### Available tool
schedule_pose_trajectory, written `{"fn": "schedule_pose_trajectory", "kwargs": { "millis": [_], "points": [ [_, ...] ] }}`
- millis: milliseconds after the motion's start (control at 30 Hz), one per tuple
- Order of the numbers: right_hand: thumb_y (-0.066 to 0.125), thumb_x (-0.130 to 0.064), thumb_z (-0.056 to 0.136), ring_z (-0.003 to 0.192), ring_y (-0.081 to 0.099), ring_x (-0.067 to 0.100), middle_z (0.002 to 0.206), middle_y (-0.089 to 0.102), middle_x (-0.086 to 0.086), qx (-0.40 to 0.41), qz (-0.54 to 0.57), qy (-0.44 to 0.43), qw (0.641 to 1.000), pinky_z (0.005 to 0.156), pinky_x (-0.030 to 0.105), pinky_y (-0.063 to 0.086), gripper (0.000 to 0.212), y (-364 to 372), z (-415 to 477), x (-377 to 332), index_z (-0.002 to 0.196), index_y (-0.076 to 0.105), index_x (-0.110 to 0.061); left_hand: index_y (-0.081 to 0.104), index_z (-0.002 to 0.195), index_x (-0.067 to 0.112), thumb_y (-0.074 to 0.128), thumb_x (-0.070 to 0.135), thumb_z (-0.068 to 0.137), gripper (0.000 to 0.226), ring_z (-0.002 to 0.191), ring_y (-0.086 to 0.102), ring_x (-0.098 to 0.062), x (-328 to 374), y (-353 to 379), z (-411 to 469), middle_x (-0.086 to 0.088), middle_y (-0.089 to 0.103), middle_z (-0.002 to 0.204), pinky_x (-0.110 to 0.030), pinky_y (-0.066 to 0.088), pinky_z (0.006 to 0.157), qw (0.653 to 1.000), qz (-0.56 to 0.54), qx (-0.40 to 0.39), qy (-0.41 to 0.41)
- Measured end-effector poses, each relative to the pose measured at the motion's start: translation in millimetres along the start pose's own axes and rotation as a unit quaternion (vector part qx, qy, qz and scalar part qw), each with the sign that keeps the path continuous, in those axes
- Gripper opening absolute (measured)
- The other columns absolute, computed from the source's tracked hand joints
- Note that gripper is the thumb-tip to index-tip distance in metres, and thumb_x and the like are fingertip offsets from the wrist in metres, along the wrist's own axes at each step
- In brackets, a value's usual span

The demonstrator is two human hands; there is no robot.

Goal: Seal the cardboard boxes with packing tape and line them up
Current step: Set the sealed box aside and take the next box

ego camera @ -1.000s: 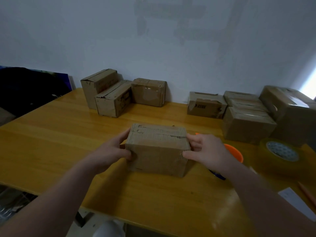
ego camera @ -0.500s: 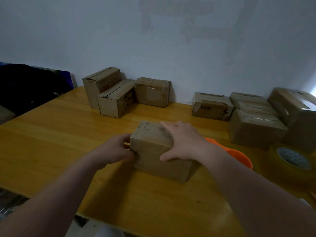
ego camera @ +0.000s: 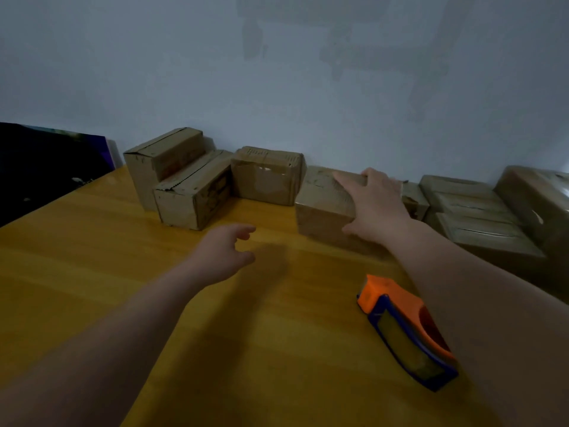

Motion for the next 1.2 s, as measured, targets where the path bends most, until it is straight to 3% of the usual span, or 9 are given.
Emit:
{"fn": "schedule_pose_trajectory", "kwargs": {
  "millis": [133, 333, 533, 633, 733, 900, 1067, 1133, 1200],
  "points": [
    [0.072, -0.030, 0.081, 0.144, 0.007, 0.039, 0.154, 0.012, 0.020, -0.084, -0.031, 0.056, 0.994, 0.116, 0.051, 0.007, 0.099, 27, 15, 40, 0.150, 0.003, -0.043, 0.046, 0.139, 0.022, 0.063, 0.021, 0.090, 0.052, 0.122, 0.047, -0.017, 9, 13, 22, 0.001, 0.053, 0.134, -0.028, 0.037, 0.095, 1.000, 0.017, -0.017, 0.015],
    [0.068, -0.024, 0.083, 0.143, 0.013, 0.038, 0.153, 0.014, 0.021, -0.140, -0.057, 0.104, 0.983, 0.113, 0.057, 0.010, 0.100, 34, 34, 76, 0.148, -0.004, -0.049, 0.045, 0.139, 0.025, 0.062, 0.021, 0.091, 0.051, 0.124, 0.046, -0.014, 25, 31, 49, 0.003, 0.052, 0.135, -0.025, 0.036, 0.094, 0.998, 0.011, -0.051, 0.034],
    [0.064, -0.010, 0.083, 0.144, 0.011, 0.039, 0.155, 0.010, 0.021, -0.167, -0.065, 0.120, 0.976, 0.114, 0.060, 0.009, 0.105, 36, 44, 88, 0.146, -0.009, -0.052, 0.047, 0.138, 0.024, 0.061, 0.021, 0.091, 0.050, 0.124, 0.047, -0.016, 34, 41, 65, 0.001, 0.052, 0.136, -0.028, 0.038, 0.098, 0.996, 0.025, -0.076, 0.042],
    [0.057, -0.011, 0.087, 0.142, 0.015, 0.038, 0.154, 0.013, 0.020, -0.157, -0.068, 0.125, 0.977, 0.112, 0.057, 0.020, 0.096, 38, 46, 86, 0.147, -0.007, -0.050, 0.048, 0.138, 0.024, 0.061, 0.022, 0.091, 0.049, 0.123, 0.047, -0.015, 33, 42, 70, 0.001, 0.053, 0.135, -0.027, 0.038, 0.097, 0.995, 0.027, -0.085, 0.038],
    [0.050, -0.008, 0.091, 0.144, 0.011, 0.038, 0.156, 0.013, 0.018, -0.130, -0.061, 0.129, 0.981, 0.114, 0.058, 0.015, 0.086, 45, 46, 83, 0.149, -0.002, -0.044, 0.049, 0.137, 0.023, 0.061, 0.022, 0.091, 0.048, 0.123, 0.048, -0.015, 31, 38, 74, 0.001, 0.054, 0.135, -0.026, 0.038, 0.096, 0.995, 0.037, -0.086, 0.043],
    [0.049, -0.017, 0.094, 0.142, 0.013, 0.040, 0.154, 0.020, 0.018, -0.105, -0.110, 0.122, 0.981, 0.113, 0.061, 0.016, 0.072, 41, 48, 71, 0.151, 0.008, -0.035, 0.052, 0.135, 0.023, 0.061, 0.021, 0.090, 0.046, 0.122, 0.049, -0.015, 25, 25, 84, 0.001, 0.055, 0.133, -0.027, 0.039, 0.097, 0.996, 0.045, -0.065, 0.042],
    [0.077, -0.039, 0.074, 0.144, 0.011, 0.038, 0.158, 0.013, 0.010, -0.169, -0.021, 0.041, 0.985, 0.112, 0.055, 0.026, 0.110, 29, 78, 16, 0.152, 0.000, -0.035, 0.051, 0.135, 0.022, 0.060, 0.023, 0.092, 0.044, 0.125, 0.047, -0.019, 12, 2, 98, -0.001, 0.050, 0.136, -0.033, 0.042, 0.100, 0.995, 0.100, 0.016, 0.017],
    [0.074, -0.041, 0.078, 0.140, 0.023, 0.033, 0.154, 0.023, 0.011, -0.147, 0.032, 0.001, 0.989, 0.108, 0.046, 0.035, 0.101, 27, 98, -12, 0.153, 0.008, -0.030, 0.052, 0.134, 0.023, 0.055, 0.025, 0.093, 0.041, 0.120, 0.047, -0.022, 2, -10, 106, -0.003, 0.050, 0.131, -0.035, 0.047, 0.094, 0.983, 0.174, 0.051, 0.000],
    [0.072, -0.038, 0.078, 0.128, 0.038, 0.031, 0.141, 0.039, 0.010, -0.110, 0.084, -0.018, 0.990, 0.099, 0.041, 0.043, 0.083, 32, 119, -35, 0.148, 0.028, -0.028, 0.054, 0.127, 0.024, 0.050, 0.024, 0.092, 0.035, 0.114, 0.048, -0.023, -11, -23, 116, -0.002, 0.051, 0.123, -0.036, 0.046, 0.090, 0.961, 0.262, 0.085, -0.012]
  ]
}}
Point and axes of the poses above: each hand's wrist, its own z-axis towards the middle knuckle, its own y-axis out of the palm, x = y × z, the point moved 3 cm from there along z, towards the middle knuckle
